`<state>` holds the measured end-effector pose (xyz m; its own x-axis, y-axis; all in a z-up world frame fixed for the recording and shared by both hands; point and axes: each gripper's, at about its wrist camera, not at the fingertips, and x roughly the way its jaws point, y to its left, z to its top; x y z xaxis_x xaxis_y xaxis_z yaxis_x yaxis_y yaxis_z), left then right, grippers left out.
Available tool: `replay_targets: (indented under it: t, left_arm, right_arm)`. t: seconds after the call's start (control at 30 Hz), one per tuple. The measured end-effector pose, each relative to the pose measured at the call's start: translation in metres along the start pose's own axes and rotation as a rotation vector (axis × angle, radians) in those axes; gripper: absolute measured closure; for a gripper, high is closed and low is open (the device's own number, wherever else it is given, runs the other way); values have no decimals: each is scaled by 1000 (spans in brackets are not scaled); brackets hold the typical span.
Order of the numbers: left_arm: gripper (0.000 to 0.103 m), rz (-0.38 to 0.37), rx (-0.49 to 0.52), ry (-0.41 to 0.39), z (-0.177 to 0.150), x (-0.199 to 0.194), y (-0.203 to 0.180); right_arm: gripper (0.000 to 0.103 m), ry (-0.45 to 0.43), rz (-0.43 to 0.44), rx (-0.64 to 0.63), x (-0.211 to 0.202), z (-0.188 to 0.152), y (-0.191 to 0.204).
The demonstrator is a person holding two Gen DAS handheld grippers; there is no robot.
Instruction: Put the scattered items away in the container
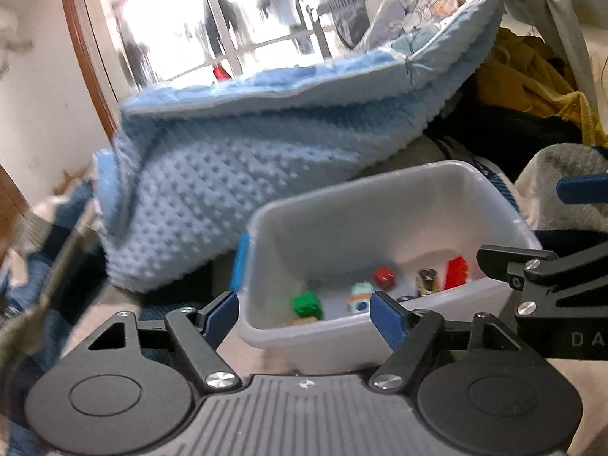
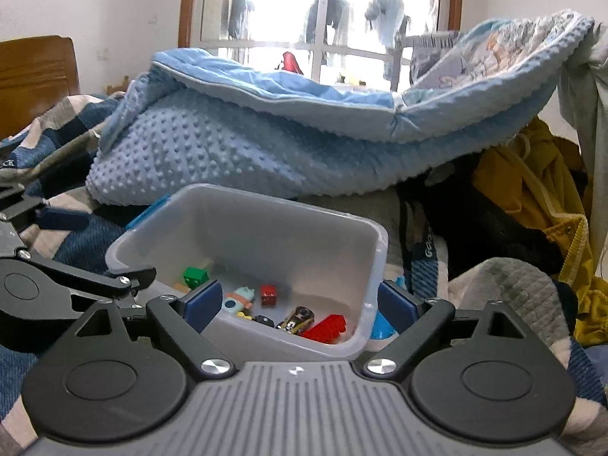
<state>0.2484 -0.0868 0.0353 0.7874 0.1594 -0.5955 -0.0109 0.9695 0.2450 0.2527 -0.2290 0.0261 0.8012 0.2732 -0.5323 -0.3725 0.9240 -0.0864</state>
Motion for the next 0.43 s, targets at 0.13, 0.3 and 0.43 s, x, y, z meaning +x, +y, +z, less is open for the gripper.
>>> replay_targets:
  t: [0.13, 0.3, 0.43]
  left_arm:
    - [24, -9, -22, 46, 4, 14, 0]
    - [24, -7, -1, 89, 5, 27, -2]
    - [24, -9, -1, 100, 4, 30, -2]
  right_arm:
    - [7, 44, 0, 15, 10, 3, -6]
    - [7, 96, 5, 21, 23, 2, -7]
    - [7, 109, 2, 27, 26, 1, -8]
